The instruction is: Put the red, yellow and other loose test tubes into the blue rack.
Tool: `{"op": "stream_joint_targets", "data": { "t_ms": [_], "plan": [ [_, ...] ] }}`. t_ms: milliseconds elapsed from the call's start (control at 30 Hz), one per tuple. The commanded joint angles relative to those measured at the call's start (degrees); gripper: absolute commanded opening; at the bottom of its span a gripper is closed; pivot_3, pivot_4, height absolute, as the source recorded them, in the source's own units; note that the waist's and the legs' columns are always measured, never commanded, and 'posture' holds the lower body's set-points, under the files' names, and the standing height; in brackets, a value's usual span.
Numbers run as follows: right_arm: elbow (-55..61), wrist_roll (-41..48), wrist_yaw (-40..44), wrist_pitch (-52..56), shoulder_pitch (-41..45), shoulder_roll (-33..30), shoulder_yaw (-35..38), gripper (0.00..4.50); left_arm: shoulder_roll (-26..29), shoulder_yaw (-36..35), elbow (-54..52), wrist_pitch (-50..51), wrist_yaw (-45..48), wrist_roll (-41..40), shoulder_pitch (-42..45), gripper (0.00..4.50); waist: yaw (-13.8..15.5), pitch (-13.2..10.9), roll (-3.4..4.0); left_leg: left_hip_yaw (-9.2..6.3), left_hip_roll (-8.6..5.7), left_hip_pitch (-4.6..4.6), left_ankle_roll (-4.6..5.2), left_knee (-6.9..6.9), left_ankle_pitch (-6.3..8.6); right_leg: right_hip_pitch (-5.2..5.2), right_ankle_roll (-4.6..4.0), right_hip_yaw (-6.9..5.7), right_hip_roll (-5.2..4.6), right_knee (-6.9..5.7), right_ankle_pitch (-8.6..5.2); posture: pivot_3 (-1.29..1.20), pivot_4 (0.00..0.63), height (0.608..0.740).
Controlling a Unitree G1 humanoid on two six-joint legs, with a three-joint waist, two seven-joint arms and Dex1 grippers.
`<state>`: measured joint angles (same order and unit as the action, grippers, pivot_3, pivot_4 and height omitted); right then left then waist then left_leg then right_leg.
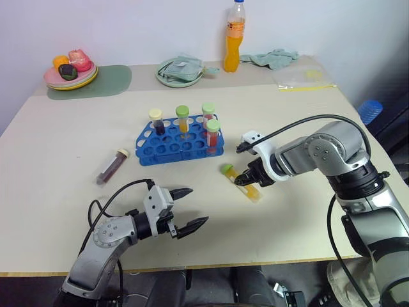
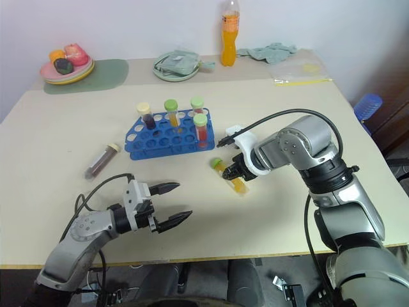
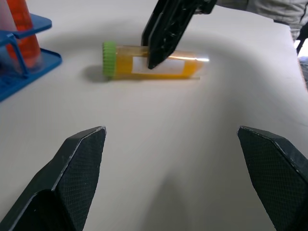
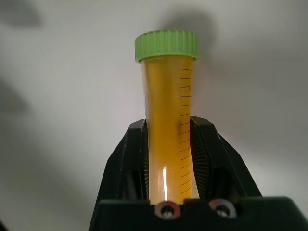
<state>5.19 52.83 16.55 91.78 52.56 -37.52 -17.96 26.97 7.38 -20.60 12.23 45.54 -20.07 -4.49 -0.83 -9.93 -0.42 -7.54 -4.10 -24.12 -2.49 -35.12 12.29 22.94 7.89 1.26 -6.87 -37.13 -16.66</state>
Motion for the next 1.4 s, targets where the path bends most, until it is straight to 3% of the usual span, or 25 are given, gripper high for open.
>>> {"op": "stream_joint_targets", "data": {
  "t_ms": [33, 100, 233, 400, 533, 700, 933, 1400],
  "plan": [
    [15.99, -5.07, 6.60, -17.51, -5.12, -2.13, 3.65, 0.72, -2.63, -7.16, 2.47, -3.63, -6.17, -0.16, 1.41, 4.50, 0.09, 0.01, -0.04, -0.04, 0.00, -0.03, 0.00, 0.00, 0.00, 0.01, 0.01, -0.02, 0.02, 0.01, 0.00, 0.00, 0.150, 0.740],
    [21.00, -10.47, 9.33, -32.39, -10.89, -0.20, 5.46, 0.72, -5.00, -11.69, 5.15, -6.10, -11.21, 0.42, 2.72, 4.50, 0.12, 0.03, -0.10, -0.05, 0.00, -0.05, 0.01, 0.00, 0.00, -0.01, 0.04, -0.11, 0.03, 0.04, -0.01, 0.00, 0.150, 0.740],
    [20.16, -14.71, 10.35, -48.42, -18.05, 8.91, 8.46, 0.72, -7.12, -16.76, 9.77, -10.50, -17.28, 2.83, 4.18, 4.50, -0.21, 0.05, -0.12, 0.04, 0.00, 0.03, -0.01, -0.07, 0.00, -0.06, 0.06, -0.11, 0.05, -0.05, 0.01, 0.00, 0.150, 0.740],
    [4.56, -34.02, 5.99, -76.50, -20.40, 23.07, 1.34, 0.72, -9.54, -17.42, 10.13, -11.21, -20.56, 3.18, 4.38, 4.50, -0.24, 0.07, -0.16, 0.03, -0.02, 0.16, -0.07, -0.04, -0.04, -0.14, 0.05, -0.08, 0.07, -0.10, 0.01, 0.00, 0.150, 0.740],
    [-9.33, -42.05, 0.14, -86.96, -17.29, 32.54, 1.15, 0.72, -11.88, -16.66, 7.58, -11.92, -22.00, 3.22, 4.93, 4.50, -0.22, 0.07, -0.16, -0.02, -0.02, 0.16, -0.17, -0.01, -0.10, -0.11, 0.03, -0.06, 0.07, -0.12, 0.02, 0.00, 0.150, 0.740],
    [-20.97, -44.96, 1.09, -94.96, -15.03, 38.49, 1.79, 0.72, -11.92, -14.67, 2.70, -7.15, -22.25, 2.14, 5.07, 4.50, -0.32, 0.07, -0.15, -0.08, -0.03, 0.16, -0.21, 0.01, -0.12, -0.08, 0.02, -0.02, 0.08, -0.15, 0.03, 0.00, 0.150, 0.740],
    [-31.87, -47.52, 1.09, -101.12, -12.97, 42.09, 3.54, 0.72, -12.03, -13.39, -1.54, -2.46, -22.72, 0.96, 4.55, 4.50, -0.47, 0.07, -0.14, -0.08, -0.02, 0.21, -0.22, 0.06, -0.12, -0.06, 0.01, 0.02, 0.12, -0.18, 0.02, 0.00, 0.150, 0.740],
    [-38.01, -49.45, 1.30, -106.22, -13.45, 44.44, 6.06, 0.72, -11.92, -13.01, -0.09, -4.00, -20.75, 1.13, 1.56, 4.50, -0.55, 0.06, -0.12, -0.06, -0.01, 0.30, -0.22, 0.08, -0.12, -0.10, 0.00, 0.06, 0.13, -0.21, 0.02, 0.00, 0.150, 0.740]
  ]
}}
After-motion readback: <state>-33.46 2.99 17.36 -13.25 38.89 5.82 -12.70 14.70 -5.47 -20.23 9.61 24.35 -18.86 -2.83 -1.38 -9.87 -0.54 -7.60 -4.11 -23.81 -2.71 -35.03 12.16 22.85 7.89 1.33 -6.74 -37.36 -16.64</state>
